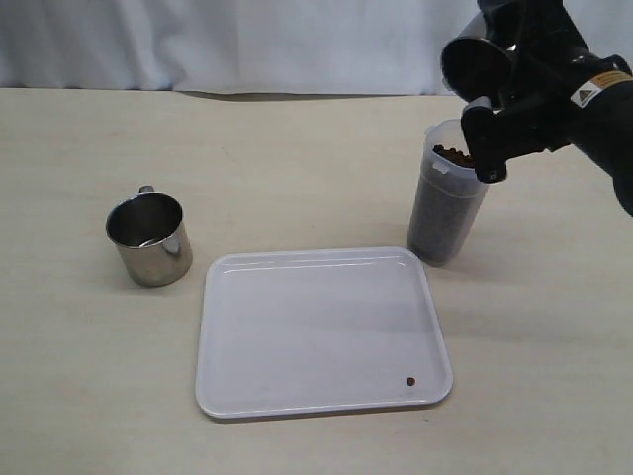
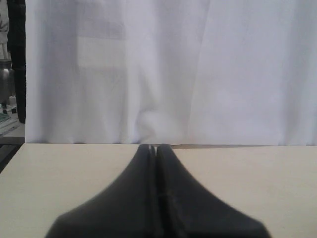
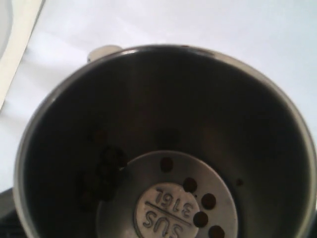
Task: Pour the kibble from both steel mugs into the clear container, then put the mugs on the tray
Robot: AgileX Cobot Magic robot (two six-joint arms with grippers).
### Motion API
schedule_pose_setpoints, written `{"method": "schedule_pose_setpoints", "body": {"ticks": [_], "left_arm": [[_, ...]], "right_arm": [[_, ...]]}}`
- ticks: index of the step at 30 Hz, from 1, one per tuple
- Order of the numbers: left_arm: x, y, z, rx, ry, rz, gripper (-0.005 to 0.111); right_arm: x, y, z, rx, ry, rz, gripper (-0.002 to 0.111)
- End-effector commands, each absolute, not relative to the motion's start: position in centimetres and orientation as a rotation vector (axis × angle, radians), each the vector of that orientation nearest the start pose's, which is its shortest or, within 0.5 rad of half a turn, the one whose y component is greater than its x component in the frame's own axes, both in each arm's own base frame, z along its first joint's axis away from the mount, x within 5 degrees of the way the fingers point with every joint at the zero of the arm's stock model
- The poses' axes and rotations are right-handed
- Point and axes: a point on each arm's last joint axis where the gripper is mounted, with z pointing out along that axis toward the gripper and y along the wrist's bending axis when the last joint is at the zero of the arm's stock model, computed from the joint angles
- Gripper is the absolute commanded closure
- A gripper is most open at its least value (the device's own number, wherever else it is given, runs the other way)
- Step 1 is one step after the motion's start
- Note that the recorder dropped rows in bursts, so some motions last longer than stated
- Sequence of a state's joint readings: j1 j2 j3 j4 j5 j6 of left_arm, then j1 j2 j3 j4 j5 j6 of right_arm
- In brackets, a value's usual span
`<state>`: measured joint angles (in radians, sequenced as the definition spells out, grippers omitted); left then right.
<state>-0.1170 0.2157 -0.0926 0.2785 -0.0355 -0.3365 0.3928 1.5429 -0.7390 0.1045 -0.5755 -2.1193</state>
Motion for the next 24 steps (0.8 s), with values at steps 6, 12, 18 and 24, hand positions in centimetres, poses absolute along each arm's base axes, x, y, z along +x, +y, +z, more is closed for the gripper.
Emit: {"method": "schedule_pose_setpoints", "body": {"ticks": [6, 12, 18, 24], "left_arm": [[7.4, -0.9, 23.4, 0.050, 1.571, -0.146, 0.107], [7.4, -0.9, 23.4, 0.050, 1.571, -0.146, 0.107], [7.4, -0.9, 23.4, 0.050, 1.571, -0.146, 0.107], [7.4, -0.9, 23.4, 0.049, 1.571, -0.147, 0.107]], "right_arm": [[29.6, 13.2, 24.5, -1.775, 0.660, -1.194, 0.103], [29.6, 13.1, 24.5, -1.774, 0.684, -1.185, 0.103], [29.8, 12.3, 24.3, -1.703, 0.881, -1.141, 0.103], [29.2, 11.3, 24.8, -1.595, 1.153, -1.010, 0.103]]}}
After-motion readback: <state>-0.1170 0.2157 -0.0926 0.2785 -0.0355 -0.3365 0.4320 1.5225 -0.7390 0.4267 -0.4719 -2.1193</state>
